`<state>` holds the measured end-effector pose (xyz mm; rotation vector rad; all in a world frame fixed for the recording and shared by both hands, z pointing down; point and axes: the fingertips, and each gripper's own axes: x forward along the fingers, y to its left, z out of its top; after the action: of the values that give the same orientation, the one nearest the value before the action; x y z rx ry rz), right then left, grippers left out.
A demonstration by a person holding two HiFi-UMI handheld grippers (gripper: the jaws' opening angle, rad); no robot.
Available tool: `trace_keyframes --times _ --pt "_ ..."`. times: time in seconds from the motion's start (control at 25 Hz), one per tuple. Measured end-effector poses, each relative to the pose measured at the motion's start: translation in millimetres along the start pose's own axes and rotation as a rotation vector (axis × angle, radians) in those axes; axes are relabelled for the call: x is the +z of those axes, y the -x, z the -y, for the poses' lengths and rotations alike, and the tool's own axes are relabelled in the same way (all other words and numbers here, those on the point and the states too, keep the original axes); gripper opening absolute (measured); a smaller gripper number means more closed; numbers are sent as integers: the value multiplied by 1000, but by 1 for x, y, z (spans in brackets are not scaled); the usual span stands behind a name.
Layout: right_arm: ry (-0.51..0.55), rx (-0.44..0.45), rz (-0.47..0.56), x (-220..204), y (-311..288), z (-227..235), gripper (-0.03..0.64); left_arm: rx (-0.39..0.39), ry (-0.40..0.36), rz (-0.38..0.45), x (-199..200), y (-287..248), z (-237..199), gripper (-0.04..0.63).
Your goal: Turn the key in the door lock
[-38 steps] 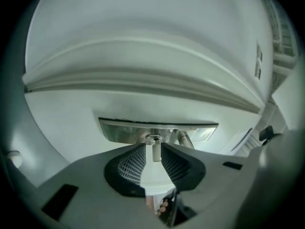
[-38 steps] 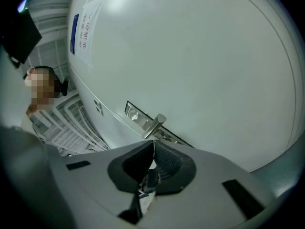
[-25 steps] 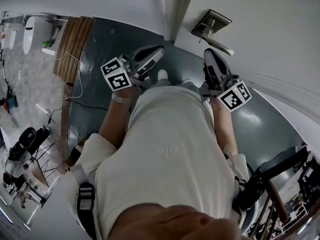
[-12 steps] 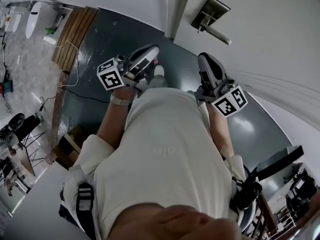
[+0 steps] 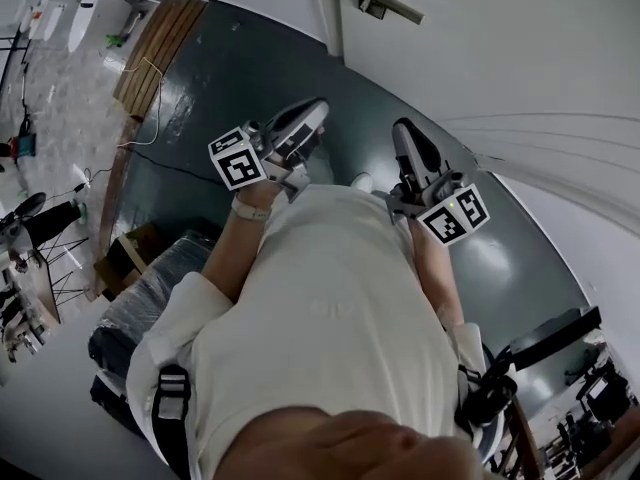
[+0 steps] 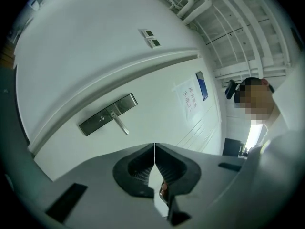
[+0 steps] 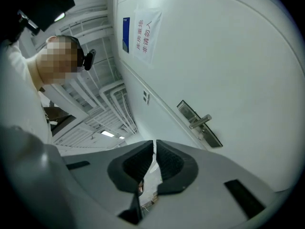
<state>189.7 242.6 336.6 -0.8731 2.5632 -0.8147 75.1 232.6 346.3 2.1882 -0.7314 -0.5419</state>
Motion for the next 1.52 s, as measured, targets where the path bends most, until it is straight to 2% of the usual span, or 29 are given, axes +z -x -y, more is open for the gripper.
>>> trace_keyframes --times 0.2,0.36,0.6,0.88,1.04,1.32,1.52 --pt "5 20 5 6 -17 -5 23 8 19 -1 6 -1 -2 9" --pt "17 18 10 4 -16 -7 23 -16 -16 -16 8 -3 6 9" --pt "9 13 25 2 -15 -6 23 -9 -51 -45 7 -3 7 9" --pt "-34 -9 24 1 -18 3 23 30 14 -54 -1 1 -7 9" --pt "-31 -75 -6 -15 -21 16 21 44 25 -74 -8 3 -19 9" --pt "-61 -67 -34 -34 -31 20 21 -28 44 -91 -12 4 -17 8" --pt "-68 -71 -34 -36 -37 22 21 -42 48 -129 -16 2 -19 8"
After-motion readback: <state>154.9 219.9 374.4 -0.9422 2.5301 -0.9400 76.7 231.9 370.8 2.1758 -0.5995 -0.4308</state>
